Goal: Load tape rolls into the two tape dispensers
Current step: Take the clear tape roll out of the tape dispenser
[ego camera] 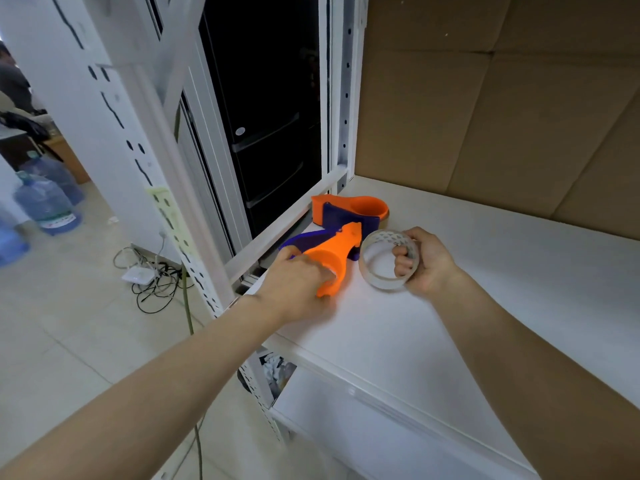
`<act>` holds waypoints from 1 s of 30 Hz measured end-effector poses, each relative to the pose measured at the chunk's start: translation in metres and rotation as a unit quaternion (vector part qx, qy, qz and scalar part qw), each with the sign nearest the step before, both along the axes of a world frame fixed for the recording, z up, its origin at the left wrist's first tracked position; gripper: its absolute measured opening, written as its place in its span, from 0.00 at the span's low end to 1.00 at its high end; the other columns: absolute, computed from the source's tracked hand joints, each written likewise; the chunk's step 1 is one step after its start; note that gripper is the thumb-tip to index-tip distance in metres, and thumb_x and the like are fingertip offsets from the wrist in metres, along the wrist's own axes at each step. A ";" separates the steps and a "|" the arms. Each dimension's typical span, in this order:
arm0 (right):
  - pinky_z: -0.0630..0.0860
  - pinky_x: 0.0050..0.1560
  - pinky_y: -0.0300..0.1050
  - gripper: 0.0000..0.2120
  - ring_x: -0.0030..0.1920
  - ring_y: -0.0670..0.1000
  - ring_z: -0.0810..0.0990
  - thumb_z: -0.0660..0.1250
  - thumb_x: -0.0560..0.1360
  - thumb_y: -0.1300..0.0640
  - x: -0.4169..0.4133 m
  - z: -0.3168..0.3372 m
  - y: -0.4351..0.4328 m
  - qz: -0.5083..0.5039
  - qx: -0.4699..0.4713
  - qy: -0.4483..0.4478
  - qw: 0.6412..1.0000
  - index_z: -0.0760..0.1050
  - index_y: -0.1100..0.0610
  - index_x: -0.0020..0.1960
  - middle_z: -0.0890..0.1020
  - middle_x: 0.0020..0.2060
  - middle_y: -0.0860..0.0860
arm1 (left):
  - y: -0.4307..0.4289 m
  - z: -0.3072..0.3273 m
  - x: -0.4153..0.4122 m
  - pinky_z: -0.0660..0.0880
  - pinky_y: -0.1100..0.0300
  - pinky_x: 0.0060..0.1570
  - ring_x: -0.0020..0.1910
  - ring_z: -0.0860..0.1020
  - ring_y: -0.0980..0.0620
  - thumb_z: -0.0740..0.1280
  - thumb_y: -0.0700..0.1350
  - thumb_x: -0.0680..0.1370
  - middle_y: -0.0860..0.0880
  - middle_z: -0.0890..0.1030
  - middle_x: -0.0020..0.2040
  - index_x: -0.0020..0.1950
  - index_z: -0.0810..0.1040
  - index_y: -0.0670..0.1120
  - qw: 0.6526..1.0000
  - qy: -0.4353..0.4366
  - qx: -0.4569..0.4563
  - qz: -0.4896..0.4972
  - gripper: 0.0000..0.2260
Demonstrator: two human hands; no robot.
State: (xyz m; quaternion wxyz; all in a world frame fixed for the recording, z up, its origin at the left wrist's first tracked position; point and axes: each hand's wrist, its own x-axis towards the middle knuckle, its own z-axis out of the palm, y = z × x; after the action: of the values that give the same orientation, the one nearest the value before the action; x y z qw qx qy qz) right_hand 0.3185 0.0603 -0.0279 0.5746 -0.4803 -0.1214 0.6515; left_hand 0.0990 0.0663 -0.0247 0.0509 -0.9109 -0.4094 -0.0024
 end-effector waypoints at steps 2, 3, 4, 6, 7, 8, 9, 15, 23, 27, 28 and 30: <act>0.59 0.17 0.33 0.10 0.16 0.47 0.60 0.57 0.74 0.57 -0.002 0.001 -0.007 -0.014 0.006 -0.001 1.000 0.70 0.60 0.37 0.68 0.20 0.51 | -0.004 0.004 0.005 0.60 0.55 0.60 0.55 0.76 0.47 0.54 0.58 0.67 0.51 0.81 0.54 0.57 0.79 0.51 0.989 -0.149 -0.010 0.018 0.25; 0.60 0.17 0.34 0.10 0.16 0.47 0.61 0.58 0.74 0.57 -0.003 0.001 -0.011 -0.026 0.007 -0.002 1.000 0.70 0.60 0.36 0.68 0.21 0.51 | -0.007 0.007 0.009 0.64 0.55 0.59 0.56 0.76 0.46 0.54 0.58 0.67 0.49 0.81 0.55 0.59 0.79 0.50 0.976 -0.217 -0.016 0.015 0.27; 0.60 0.18 0.34 0.10 0.17 0.47 0.61 0.58 0.74 0.57 -0.005 0.002 -0.016 -0.036 0.011 -0.002 0.999 0.70 0.60 0.35 0.68 0.21 0.51 | -0.010 0.010 0.014 0.67 0.56 0.59 0.58 0.75 0.46 0.57 0.58 0.67 0.49 0.79 0.57 0.62 0.77 0.49 0.964 -0.262 -0.038 0.006 0.27; 0.63 0.19 0.34 0.10 0.17 0.48 0.64 0.55 0.73 0.59 -0.012 0.007 -0.031 -0.056 0.026 0.006 0.998 0.70 0.61 0.36 0.70 0.21 0.52 | -0.019 0.015 0.025 0.66 0.60 0.59 0.64 0.71 0.48 0.67 0.56 0.70 0.49 0.75 0.64 0.68 0.72 0.48 0.955 -0.279 -0.092 -0.035 0.28; 0.66 0.19 0.33 0.12 0.16 0.48 0.68 0.54 0.74 0.61 -0.018 0.010 -0.040 -0.067 0.033 0.012 0.997 0.71 0.62 0.36 0.72 0.20 0.53 | -0.025 0.014 0.031 0.66 0.60 0.59 0.65 0.70 0.49 0.70 0.56 0.71 0.48 0.74 0.65 0.69 0.70 0.48 0.959 -0.257 -0.105 -0.054 0.30; 0.70 0.20 0.34 0.13 0.17 0.50 0.72 0.53 0.75 0.62 -0.023 0.013 -0.049 -0.081 0.038 0.020 0.996 0.72 0.63 0.36 0.74 0.20 0.54 | -0.029 0.012 0.035 0.68 0.60 0.56 0.65 0.71 0.49 0.70 0.57 0.71 0.48 0.75 0.65 0.69 0.70 0.47 0.964 -0.233 -0.108 -0.069 0.30; 0.74 0.21 0.36 0.14 0.19 0.51 0.75 0.53 0.75 0.63 -0.029 0.016 -0.059 -0.095 0.043 0.023 0.994 0.74 0.64 0.37 0.77 0.22 0.56 | -0.033 0.008 0.038 0.69 0.59 0.52 0.63 0.74 0.47 0.69 0.57 0.72 0.47 0.77 0.63 0.68 0.72 0.47 0.967 -0.215 -0.104 -0.083 0.27; 0.74 0.46 0.45 0.05 0.40 0.49 0.80 0.61 0.75 0.60 -0.050 0.016 -0.122 -0.168 0.011 -0.148 0.975 0.73 0.56 0.41 0.82 0.36 0.51 | -0.067 0.001 0.041 0.64 0.63 0.31 0.33 0.73 0.50 0.65 0.42 0.77 0.48 0.74 0.30 0.35 0.73 0.43 0.863 -0.401 -0.305 -0.038 0.11; 0.76 0.56 0.48 0.11 0.47 0.52 0.78 0.64 0.70 0.68 -0.076 0.023 -0.240 -0.326 0.006 -0.352 0.877 0.79 0.58 0.49 0.80 0.44 0.54 | -0.148 0.020 0.053 0.67 0.61 0.39 0.36 0.73 0.54 0.61 0.50 0.78 0.50 0.76 0.38 0.45 0.76 0.48 0.475 -0.500 -0.721 0.058 0.08; 0.78 0.54 0.48 0.14 0.43 0.49 0.78 0.66 0.73 0.62 -0.059 0.027 -0.298 -0.367 -0.003 -0.337 0.867 0.72 0.57 0.58 0.77 0.45 0.53 | -0.197 0.021 0.079 0.63 0.63 0.34 0.31 0.67 0.55 0.65 0.44 0.76 0.50 0.68 0.33 0.39 0.74 0.48 0.493 -0.476 -0.727 0.047 0.06; 0.78 0.54 0.48 0.13 0.43 0.50 0.79 0.66 0.74 0.62 -0.052 0.027 -0.313 -0.353 -0.005 -0.341 0.871 0.74 0.56 0.57 0.78 0.45 0.54 | -0.211 0.021 0.089 0.63 0.63 0.34 0.31 0.67 0.55 0.64 0.44 0.77 0.50 0.68 0.33 0.40 0.75 0.48 0.499 -0.467 -0.729 0.043 0.06; 0.79 0.52 0.49 0.12 0.44 0.52 0.79 0.64 0.73 0.66 -0.035 0.026 -0.348 -0.339 -0.010 -0.372 0.864 0.78 0.58 0.55 0.80 0.44 0.56 | -0.239 0.021 0.112 0.64 0.63 0.34 0.31 0.68 0.54 0.64 0.44 0.76 0.50 0.69 0.33 0.40 0.74 0.48 0.513 -0.448 -0.731 0.036 0.05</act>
State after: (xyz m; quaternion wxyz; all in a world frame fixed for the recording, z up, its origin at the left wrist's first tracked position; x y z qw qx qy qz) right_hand 0.2833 -0.2873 -0.0019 0.6674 -0.7043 -0.1487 0.1909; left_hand 0.2112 -0.1732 -0.0036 -0.8231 -0.4890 -0.2679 -0.1077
